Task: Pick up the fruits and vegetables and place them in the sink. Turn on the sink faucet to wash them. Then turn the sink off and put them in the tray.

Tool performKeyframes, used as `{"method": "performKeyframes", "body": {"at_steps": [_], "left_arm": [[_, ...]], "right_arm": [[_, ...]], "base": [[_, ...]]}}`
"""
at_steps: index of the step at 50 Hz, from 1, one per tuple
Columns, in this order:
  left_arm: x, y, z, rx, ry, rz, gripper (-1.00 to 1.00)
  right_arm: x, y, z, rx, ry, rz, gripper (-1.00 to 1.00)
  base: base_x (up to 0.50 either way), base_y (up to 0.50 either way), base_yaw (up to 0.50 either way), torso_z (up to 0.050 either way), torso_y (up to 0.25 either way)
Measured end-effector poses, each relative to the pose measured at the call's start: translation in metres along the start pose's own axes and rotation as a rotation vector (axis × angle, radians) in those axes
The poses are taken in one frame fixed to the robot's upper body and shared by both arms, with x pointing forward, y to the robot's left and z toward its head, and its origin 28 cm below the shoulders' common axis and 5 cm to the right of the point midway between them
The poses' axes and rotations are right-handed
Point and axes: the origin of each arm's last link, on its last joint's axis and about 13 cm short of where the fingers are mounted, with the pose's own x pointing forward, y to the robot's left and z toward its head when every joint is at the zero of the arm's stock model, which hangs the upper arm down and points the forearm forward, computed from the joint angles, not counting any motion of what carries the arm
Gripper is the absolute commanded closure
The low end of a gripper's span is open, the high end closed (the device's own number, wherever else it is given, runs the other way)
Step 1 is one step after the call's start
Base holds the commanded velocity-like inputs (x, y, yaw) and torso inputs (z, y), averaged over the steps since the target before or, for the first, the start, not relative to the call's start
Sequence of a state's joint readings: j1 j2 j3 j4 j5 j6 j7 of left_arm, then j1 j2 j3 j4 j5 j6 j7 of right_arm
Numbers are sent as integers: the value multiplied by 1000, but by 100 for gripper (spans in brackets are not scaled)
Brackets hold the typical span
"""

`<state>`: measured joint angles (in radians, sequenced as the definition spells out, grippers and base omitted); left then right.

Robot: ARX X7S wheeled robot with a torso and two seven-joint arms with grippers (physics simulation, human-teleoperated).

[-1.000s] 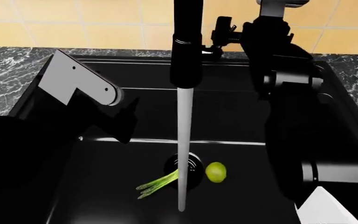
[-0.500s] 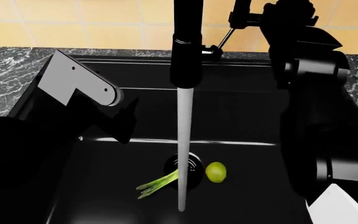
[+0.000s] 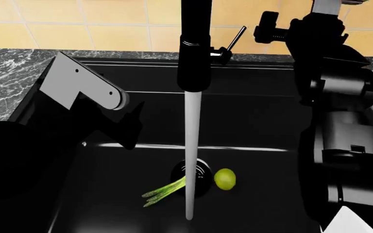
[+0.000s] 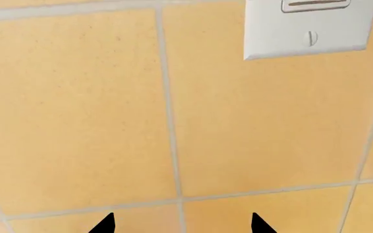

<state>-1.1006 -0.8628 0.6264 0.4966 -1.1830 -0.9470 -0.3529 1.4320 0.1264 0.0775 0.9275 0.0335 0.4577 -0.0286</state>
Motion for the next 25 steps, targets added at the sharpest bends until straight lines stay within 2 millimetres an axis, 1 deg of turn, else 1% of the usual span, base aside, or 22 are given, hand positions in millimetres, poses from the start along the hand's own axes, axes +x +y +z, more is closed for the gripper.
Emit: {"method": "performKeyframes", "body": {"at_steps": [12, 25], "left_arm": [[0, -1, -1, 0, 2, 0, -100], [1, -1, -1, 2, 4, -4, -100]], "right_arm": [[4, 0, -13, 2, 29, -7, -100], [9, 8, -28, 5, 59, 5, -100]], "base": [[0, 0, 0, 0, 0], [0, 0, 0, 0, 0]]}}
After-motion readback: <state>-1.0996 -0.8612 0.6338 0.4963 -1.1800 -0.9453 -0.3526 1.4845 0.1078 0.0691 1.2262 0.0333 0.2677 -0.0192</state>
